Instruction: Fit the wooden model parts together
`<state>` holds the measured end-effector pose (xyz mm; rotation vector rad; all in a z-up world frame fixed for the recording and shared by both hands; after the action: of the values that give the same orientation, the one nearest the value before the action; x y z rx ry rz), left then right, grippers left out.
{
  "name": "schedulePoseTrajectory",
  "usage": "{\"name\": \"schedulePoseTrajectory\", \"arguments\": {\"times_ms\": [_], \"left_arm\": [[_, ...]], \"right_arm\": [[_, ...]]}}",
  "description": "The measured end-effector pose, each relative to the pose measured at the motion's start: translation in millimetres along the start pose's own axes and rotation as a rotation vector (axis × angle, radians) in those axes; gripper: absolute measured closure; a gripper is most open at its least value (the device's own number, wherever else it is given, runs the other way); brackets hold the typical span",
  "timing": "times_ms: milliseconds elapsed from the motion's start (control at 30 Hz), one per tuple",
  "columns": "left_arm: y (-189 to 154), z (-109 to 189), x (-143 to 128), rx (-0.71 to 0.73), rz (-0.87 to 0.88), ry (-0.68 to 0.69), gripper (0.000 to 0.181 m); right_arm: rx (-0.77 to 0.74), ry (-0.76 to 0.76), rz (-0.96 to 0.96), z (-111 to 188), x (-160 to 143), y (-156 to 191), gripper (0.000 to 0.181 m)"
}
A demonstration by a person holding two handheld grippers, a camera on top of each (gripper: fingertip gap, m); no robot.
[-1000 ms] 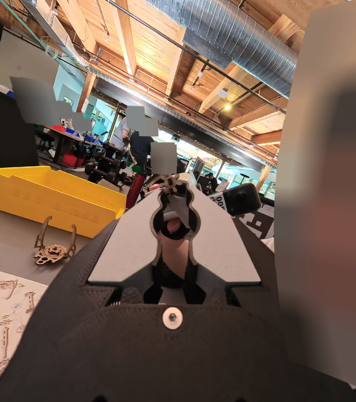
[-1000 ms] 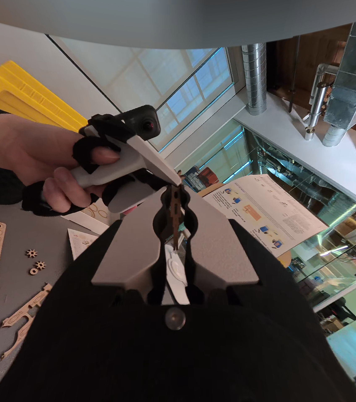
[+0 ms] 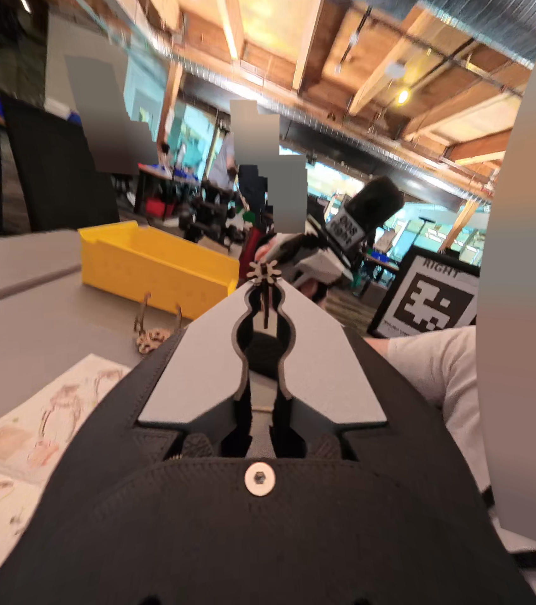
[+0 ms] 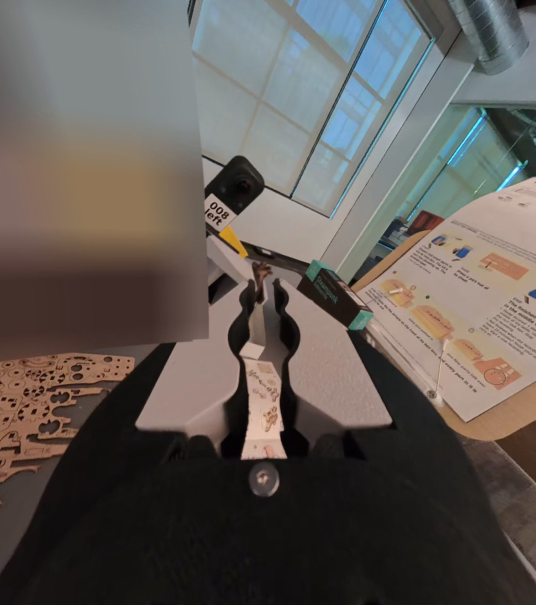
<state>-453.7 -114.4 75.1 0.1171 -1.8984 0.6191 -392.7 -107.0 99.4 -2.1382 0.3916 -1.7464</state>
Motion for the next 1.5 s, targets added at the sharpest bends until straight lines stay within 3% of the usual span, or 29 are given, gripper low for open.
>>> {"name": "schedulePoseTrajectory", "arguments": {"times_ms": [33, 233, 433, 800, 1200, 1433, 1500], "left_arm": [[2.4, 0.2, -5.8, -0.007, 0.026, 0.049, 0.177], [6.5, 4.2, -40.2, -0.047, 0.17, 0.318, 0.177], [-1.1, 5.2, -55.2, -0.099, 0.238, 0.427, 0.177], [-14.2, 4.8, -64.1, -0.17, 0.279, 0.496, 0.177], [-23.8, 3.7, -60.9, -0.232, 0.312, 0.489, 0.177], [-26.3, 3.9, -49.1, -0.247, 0.271, 0.432, 0.181], [-26.6, 3.6, -50.8, -0.242, 0.266, 0.444, 0.181]], "right_arm": [[0.018, 0.011, -0.011, 2.0, -2.6, -2.5, 0.172], [0.22, 0.049, -0.163, 14.9, -17.8, -3.1, 0.165], [0.266, 0.065, 0.025, 16.7, -29.5, 8.0, 0.167], [0.379, 0.129, 0.185, 9.1, -42.2, 40.3, 0.171], [0.404, 0.117, 0.26, 11.6, -38.8, 46.8, 0.181], [0.344, 0.106, 0.231, 12.0, -36.7, 34.8, 0.181], [0.338, 0.085, 0.148, 10.7, -32.4, 31.9, 0.181]]}}
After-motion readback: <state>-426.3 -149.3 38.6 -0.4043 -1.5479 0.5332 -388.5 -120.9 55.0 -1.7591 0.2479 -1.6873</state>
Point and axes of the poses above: each gripper's, where its closed fingertips meet, z back along the fingers, x out of its top, y = z × x across the jaws, the point moved 3 cm from there along z, back along the fingers, and after that the axes turned 7 degrees about -y, right-handed, at the moved point
